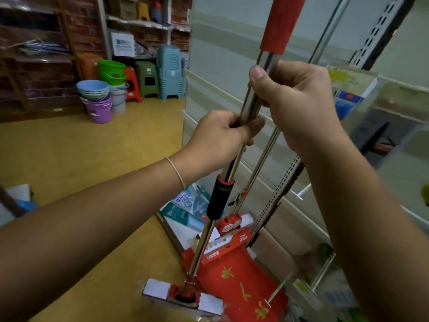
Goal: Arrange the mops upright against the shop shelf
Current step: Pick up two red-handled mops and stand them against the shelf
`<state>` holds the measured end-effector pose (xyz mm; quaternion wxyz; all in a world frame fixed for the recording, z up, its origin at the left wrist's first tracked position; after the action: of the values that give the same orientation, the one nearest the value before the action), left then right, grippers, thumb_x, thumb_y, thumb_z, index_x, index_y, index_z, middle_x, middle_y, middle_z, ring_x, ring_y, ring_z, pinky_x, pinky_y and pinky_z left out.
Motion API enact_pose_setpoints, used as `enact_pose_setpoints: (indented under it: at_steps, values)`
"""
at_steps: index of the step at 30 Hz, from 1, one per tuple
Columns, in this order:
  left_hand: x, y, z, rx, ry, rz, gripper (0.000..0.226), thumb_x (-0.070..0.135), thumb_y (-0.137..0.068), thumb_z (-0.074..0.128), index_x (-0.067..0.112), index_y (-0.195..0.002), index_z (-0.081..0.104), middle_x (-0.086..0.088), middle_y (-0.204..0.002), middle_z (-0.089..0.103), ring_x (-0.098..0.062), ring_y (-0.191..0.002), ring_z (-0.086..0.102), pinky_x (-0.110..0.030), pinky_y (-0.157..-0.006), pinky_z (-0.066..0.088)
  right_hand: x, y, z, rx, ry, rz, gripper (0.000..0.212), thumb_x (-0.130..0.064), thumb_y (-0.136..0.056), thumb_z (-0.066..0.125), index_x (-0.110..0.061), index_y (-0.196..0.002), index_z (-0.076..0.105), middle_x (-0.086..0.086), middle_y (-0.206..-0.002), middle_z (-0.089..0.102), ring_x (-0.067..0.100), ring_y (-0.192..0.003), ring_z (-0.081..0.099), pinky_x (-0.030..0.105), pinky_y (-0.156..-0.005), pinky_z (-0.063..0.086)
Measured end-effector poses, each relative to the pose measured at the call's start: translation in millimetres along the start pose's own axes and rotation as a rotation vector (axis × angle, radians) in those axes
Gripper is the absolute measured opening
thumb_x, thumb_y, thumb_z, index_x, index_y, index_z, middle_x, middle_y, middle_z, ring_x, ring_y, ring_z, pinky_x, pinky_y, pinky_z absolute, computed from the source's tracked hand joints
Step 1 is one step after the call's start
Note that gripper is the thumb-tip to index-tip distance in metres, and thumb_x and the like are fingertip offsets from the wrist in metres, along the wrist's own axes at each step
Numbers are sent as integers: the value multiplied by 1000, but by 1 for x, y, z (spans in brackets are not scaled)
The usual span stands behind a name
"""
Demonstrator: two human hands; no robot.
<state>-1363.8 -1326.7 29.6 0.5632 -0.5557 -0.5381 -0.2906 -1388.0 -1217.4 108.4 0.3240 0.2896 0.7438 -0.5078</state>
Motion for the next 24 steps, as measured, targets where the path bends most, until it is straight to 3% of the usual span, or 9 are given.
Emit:
enact_pose_setpoints:
  at_steps: [5,14,20,24]
  values:
    - [-3,-38,8,-34,-27,18,22,36,-90,64,16,-83,69,-11,-75,72,-24,-72,70,-50,-81,57,26,-31,-4,20,13,-10,30,-21,-93,65,9,-91,67,12,-73,56,14,-63,53,26,-60,49]
    - [-9,-98,45,-96,-40,57,26,40,-90,62,20,-74,66,-10,-75,72,-28,-73,70,-51,-79,56,59,-73,-33,137,62,-8,38,-25,-90,63,12,-84,62,14,-70,52,19,-63,49,38,-60,43]
    - [-19,-136,65,-197,-47,136,37,45,-89,61,13,-72,66,-6,-69,72,-22,-68,70,-48,-74,56,77,-88,-45,214,157,60,28,-19,-94,64,-4,-70,61,5,-61,48,11,-55,46,27,-53,38]
    - [-24,-161,70,-288,-22,230,39,48,-87,58,14,-68,64,-4,-65,70,-19,-65,68,-42,-70,56,83,-100,-44,264,229,97,31,-21,-94,64,5,-78,62,7,-64,47,14,-58,45,30,-55,38]
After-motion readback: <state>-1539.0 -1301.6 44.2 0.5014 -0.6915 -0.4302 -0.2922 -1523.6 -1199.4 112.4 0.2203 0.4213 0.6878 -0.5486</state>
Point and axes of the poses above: each hand's wrist, its own y-axis away from the middle knuckle, its own z-axis out of the palm, x = y × z, the point moved 6 cm from there along -y, towards the middle knuckle
